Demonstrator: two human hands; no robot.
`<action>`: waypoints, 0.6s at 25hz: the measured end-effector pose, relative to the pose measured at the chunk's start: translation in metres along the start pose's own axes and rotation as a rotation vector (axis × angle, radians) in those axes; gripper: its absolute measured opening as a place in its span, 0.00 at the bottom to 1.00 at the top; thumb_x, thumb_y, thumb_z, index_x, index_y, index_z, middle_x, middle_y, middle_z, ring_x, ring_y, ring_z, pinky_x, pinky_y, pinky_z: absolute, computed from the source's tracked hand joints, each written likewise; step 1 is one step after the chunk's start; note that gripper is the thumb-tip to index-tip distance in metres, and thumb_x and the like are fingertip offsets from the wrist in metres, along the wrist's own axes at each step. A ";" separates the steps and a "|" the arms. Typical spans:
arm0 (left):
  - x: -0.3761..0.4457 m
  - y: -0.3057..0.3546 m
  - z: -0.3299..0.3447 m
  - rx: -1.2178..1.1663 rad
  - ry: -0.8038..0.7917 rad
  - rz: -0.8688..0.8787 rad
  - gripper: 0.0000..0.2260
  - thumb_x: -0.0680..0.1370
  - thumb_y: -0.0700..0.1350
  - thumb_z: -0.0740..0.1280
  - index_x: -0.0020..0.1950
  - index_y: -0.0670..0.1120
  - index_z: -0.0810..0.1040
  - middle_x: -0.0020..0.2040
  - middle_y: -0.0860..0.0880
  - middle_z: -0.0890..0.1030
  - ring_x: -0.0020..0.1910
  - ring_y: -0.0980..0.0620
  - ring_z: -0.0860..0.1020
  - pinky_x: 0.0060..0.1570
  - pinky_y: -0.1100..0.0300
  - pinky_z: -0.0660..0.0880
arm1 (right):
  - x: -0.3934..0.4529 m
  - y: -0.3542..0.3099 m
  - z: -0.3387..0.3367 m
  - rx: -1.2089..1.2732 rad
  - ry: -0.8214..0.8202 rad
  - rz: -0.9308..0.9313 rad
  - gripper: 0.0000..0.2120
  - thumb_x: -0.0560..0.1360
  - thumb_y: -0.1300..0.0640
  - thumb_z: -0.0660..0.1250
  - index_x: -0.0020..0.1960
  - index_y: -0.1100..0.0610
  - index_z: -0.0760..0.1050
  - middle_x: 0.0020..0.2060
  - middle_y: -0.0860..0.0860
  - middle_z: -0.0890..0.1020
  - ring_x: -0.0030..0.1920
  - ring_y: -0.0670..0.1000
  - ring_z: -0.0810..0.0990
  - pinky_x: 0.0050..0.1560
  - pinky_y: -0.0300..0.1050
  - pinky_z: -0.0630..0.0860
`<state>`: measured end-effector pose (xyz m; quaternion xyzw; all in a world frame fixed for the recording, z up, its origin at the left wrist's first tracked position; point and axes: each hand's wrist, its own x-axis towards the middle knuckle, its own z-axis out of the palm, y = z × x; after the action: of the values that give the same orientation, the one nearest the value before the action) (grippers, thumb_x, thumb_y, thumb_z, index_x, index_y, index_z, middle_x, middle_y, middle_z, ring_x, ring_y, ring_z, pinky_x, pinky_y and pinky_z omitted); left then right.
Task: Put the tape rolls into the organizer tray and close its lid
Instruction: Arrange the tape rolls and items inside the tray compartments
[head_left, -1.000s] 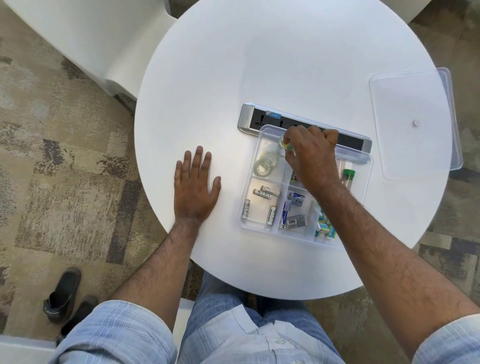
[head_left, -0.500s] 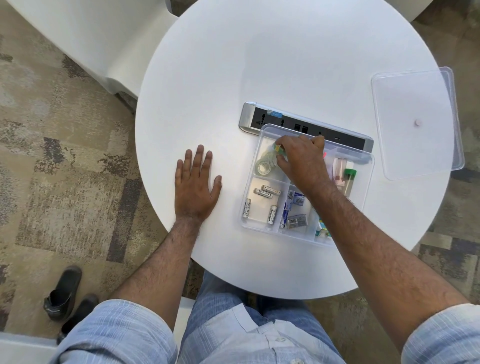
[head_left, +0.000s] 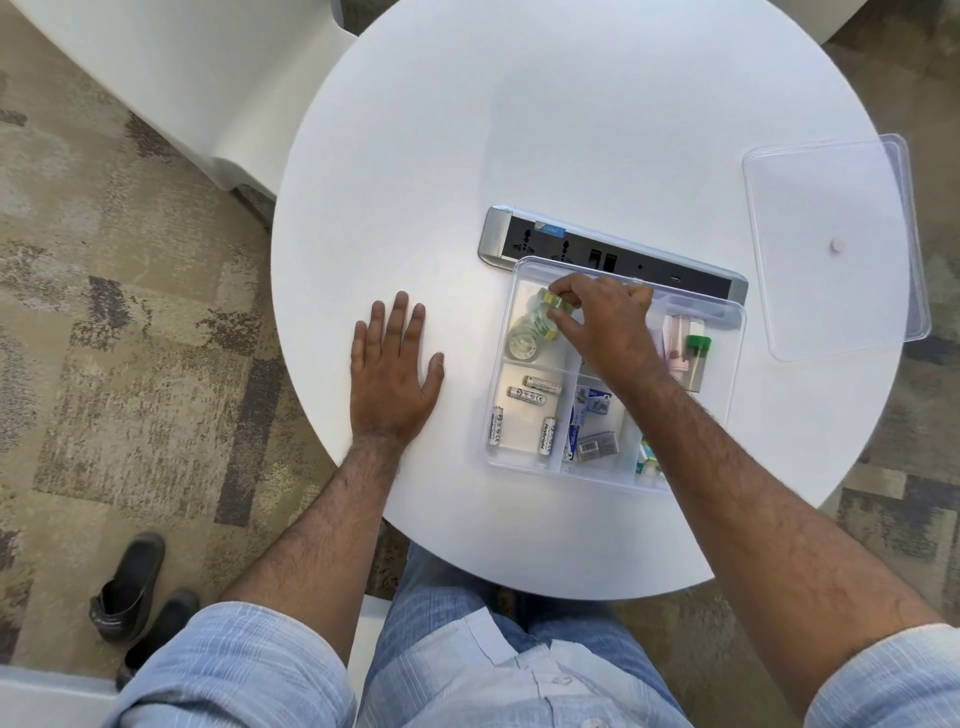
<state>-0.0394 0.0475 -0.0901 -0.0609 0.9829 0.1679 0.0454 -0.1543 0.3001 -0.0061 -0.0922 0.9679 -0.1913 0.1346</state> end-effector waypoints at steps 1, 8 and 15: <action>0.000 0.000 0.000 0.000 0.004 0.003 0.30 0.85 0.55 0.58 0.85 0.49 0.55 0.86 0.49 0.53 0.85 0.46 0.49 0.83 0.43 0.49 | 0.000 0.001 -0.002 0.002 0.047 0.003 0.12 0.76 0.47 0.70 0.58 0.48 0.77 0.48 0.44 0.84 0.52 0.49 0.79 0.55 0.47 0.56; 0.000 0.000 0.001 -0.002 0.016 0.005 0.30 0.84 0.55 0.58 0.85 0.49 0.56 0.86 0.49 0.53 0.85 0.45 0.49 0.83 0.43 0.50 | 0.002 -0.015 0.000 -0.086 0.137 0.051 0.15 0.73 0.50 0.71 0.57 0.49 0.73 0.42 0.45 0.83 0.43 0.50 0.81 0.57 0.50 0.62; -0.001 -0.001 0.001 0.000 0.014 0.007 0.30 0.84 0.55 0.58 0.85 0.49 0.56 0.86 0.49 0.53 0.85 0.45 0.49 0.83 0.42 0.51 | 0.000 -0.022 0.002 0.051 0.244 0.159 0.10 0.74 0.55 0.71 0.50 0.51 0.70 0.40 0.46 0.79 0.37 0.49 0.78 0.56 0.47 0.60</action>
<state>-0.0384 0.0471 -0.0912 -0.0585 0.9834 0.1676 0.0381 -0.1504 0.2794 0.0007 0.0123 0.9761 -0.2144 0.0328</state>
